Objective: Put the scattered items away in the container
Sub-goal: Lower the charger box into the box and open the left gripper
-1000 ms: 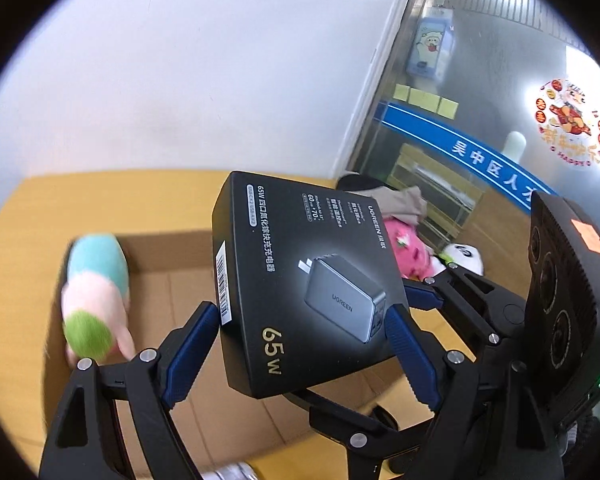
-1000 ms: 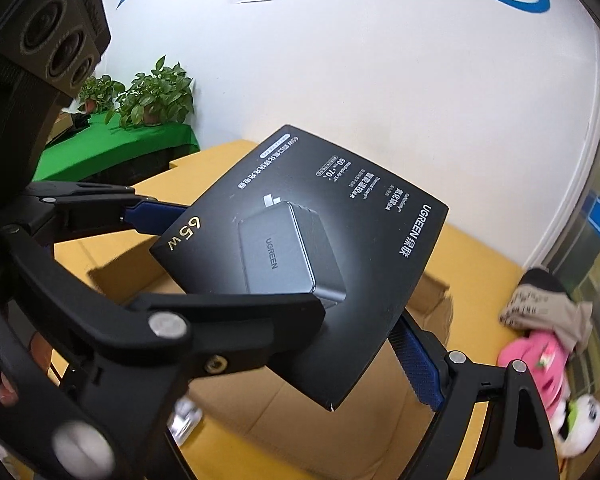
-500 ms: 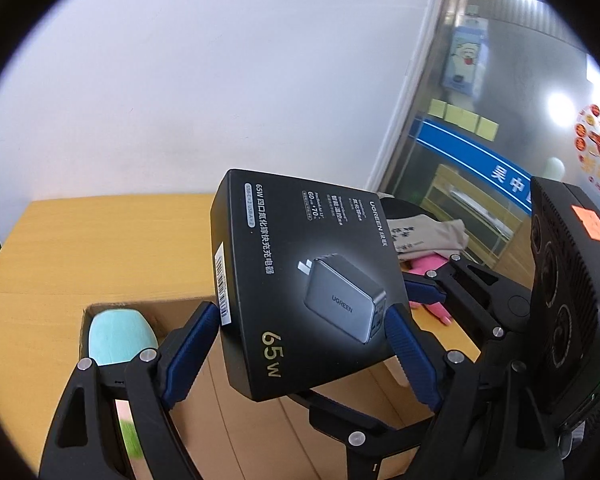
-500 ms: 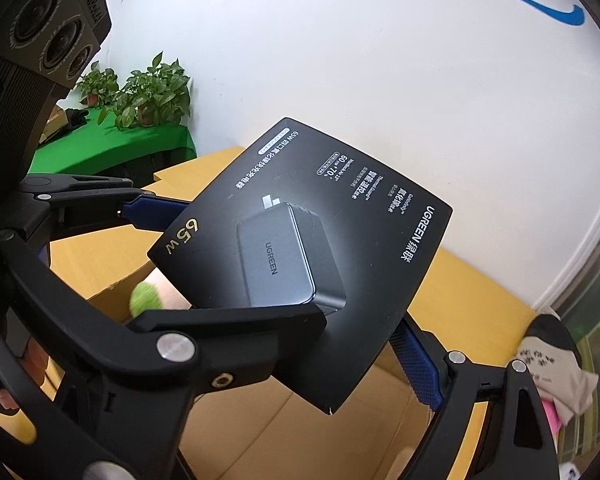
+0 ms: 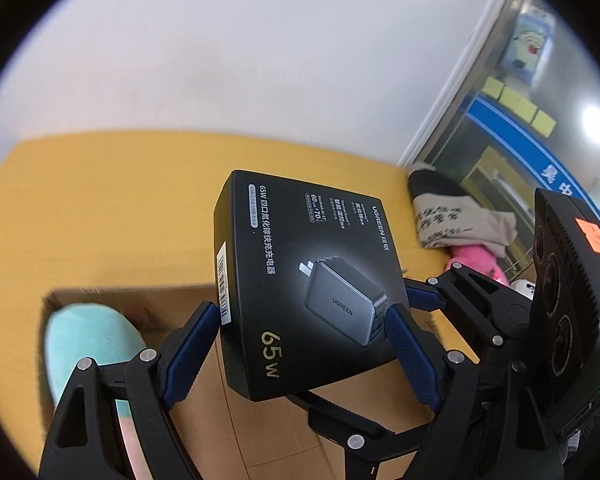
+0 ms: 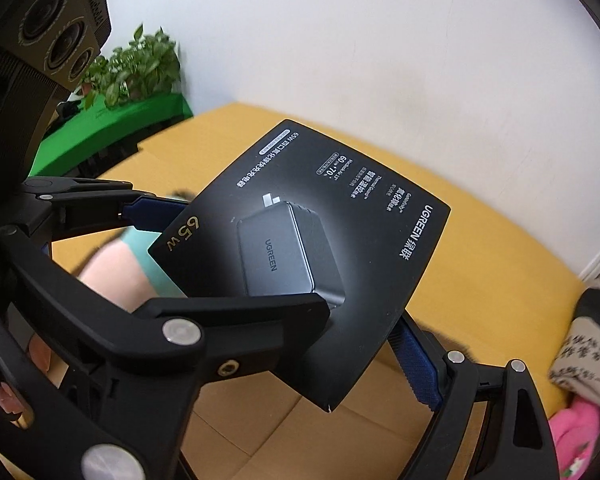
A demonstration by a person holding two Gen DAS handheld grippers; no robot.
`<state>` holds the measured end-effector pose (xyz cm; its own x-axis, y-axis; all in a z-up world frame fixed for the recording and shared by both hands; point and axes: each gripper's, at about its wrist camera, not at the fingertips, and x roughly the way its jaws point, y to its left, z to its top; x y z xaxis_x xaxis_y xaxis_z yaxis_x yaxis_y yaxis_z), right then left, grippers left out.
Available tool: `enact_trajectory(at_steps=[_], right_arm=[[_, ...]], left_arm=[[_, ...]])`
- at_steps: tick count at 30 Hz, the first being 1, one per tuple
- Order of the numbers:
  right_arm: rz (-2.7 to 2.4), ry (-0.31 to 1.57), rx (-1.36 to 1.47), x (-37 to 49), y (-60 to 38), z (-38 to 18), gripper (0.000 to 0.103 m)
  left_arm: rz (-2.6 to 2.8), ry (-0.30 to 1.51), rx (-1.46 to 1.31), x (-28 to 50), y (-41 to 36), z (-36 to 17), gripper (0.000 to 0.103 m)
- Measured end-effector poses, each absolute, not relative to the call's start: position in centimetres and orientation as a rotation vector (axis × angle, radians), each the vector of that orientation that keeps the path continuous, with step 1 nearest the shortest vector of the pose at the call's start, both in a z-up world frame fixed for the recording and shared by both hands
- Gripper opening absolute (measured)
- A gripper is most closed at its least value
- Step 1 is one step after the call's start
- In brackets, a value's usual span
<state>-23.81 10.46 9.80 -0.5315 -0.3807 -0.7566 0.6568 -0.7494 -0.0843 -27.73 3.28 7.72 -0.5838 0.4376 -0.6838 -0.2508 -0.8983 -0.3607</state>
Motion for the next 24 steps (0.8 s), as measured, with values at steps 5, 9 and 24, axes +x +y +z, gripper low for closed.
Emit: enact_trajectory(at_steps=[5, 9, 24], right_arm=[[-2.181, 0.421, 1.105, -24.9, 10.7, 5.8, 0.091], [-2.121, 0.421, 1.166, -25.2, 10.0, 3.6, 0.089], [-2.12, 0.445, 1.263, -24.3, 11.7, 1.4, 0.082]], left_arm=[[2.441, -0.34, -1.312, -28.5, 3.5, 4.3, 0.085], [2.422, -0.34, -1.405, -28.6, 3.2, 2.5, 0.085], [2.49, -0.192, -1.511, -27.4, 3.0, 2.2, 0.084]])
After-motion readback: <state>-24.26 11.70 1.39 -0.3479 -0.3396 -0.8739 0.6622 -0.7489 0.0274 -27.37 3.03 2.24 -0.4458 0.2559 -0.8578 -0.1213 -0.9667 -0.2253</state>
